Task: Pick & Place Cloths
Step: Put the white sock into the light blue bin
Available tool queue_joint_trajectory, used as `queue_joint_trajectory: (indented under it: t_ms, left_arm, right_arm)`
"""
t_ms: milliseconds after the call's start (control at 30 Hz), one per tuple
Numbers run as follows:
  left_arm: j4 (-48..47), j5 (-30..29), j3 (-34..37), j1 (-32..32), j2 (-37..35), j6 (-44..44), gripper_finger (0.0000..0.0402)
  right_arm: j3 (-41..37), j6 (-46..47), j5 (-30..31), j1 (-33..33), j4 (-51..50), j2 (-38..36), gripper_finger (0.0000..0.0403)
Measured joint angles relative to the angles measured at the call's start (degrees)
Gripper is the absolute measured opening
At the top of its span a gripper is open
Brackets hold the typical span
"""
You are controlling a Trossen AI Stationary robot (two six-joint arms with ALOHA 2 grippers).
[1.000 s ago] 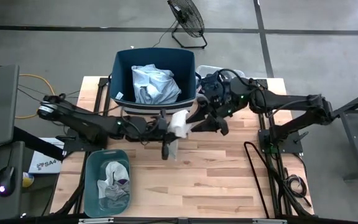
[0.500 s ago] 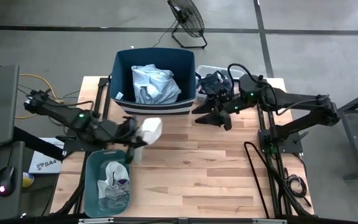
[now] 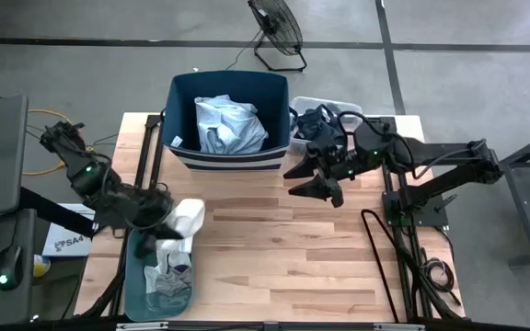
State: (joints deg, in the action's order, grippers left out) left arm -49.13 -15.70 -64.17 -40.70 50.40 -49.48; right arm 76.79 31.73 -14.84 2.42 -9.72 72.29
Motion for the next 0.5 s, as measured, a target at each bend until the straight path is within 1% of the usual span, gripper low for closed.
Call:
queue_joint_trajectory:
  t_ms: [100, 200, 267, 367, 500]
  left_arm:
    - [-4.41, 3.3, -0.75, -4.23, -0.09, -3.71, 0.0]
    - [-8.35, 4.96, -0.84, -8.43, -0.08, -7.3, 0.0]
    - [-10.72, 4.96, -0.84, -11.07, 0.05, -9.23, 0.0]
    - [-13.67, 4.62, -0.84, -14.26, 0.08, -11.67, 0.0]
    - [-16.23, 1.93, -0.84, -17.56, 0.16, -13.25, 0.0]
  right_arm:
    - [0.0, 0.05, 2.52, 1.1, 0.02, 0.0, 0.0259]
    - [0.0, -0.22, 5.68, 1.93, 0.0, 0.02, 0.0259]
    - [0.0, -1.28, 6.93, 2.14, 0.0, 0.02, 0.0259]
    - [0.0, -1.41, 7.11, 2.1, -0.01, 0.02, 0.0259]
    - [0.0, -1.43, 7.06, 2.12, -0.51, 0.02, 0.0259]
